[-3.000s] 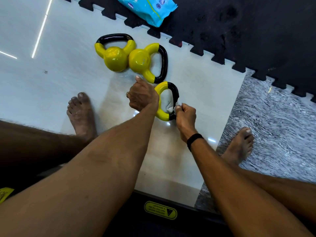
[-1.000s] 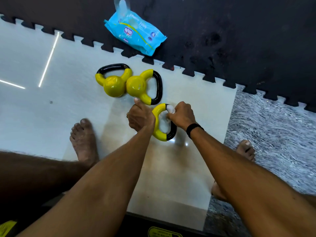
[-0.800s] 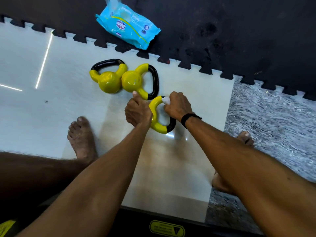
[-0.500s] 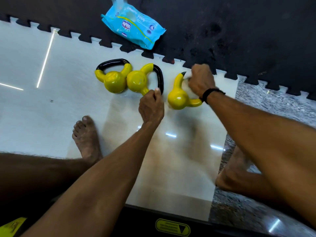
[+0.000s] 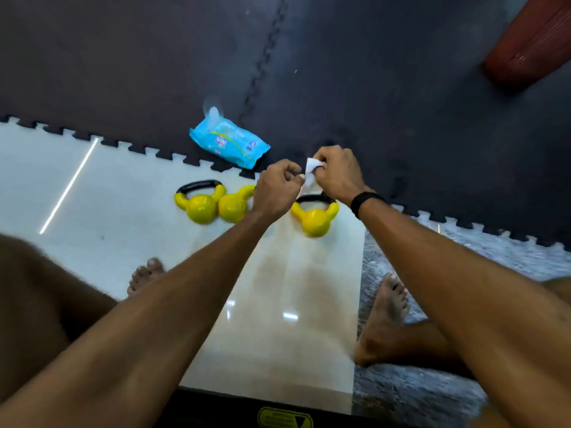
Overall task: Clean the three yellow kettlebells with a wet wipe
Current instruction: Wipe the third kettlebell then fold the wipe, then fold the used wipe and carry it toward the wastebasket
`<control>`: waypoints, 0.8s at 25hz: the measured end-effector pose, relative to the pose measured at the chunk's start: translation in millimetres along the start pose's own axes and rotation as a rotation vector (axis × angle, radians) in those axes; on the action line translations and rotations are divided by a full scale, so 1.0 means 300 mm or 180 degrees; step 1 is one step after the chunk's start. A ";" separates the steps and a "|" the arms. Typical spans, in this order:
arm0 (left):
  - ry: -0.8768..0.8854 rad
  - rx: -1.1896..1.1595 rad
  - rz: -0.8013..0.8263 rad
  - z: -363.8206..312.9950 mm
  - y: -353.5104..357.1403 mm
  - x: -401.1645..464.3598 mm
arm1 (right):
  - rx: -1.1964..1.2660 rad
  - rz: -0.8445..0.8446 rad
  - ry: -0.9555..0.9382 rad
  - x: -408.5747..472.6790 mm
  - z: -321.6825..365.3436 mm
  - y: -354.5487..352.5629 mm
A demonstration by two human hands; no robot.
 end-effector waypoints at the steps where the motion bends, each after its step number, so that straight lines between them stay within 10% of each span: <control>1: 0.0137 0.0005 0.0079 -0.074 -0.029 -0.015 | 0.0093 -0.0076 -0.0045 -0.013 0.043 -0.064; 20: 0.1957 -0.0759 0.0197 -1.225 -0.588 -0.563 | 0.0641 -0.1457 -0.1133 -0.337 0.692 -1.232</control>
Point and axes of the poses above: each hand's wrist, its own x-axis towards the middle knuckle, its own y-axis out of the palm, z = x × y, the point moved 5 cm from there along x, towards the middle knuckle, and after that the axes turned 10 degrees about -y, right-handed, at the moved point
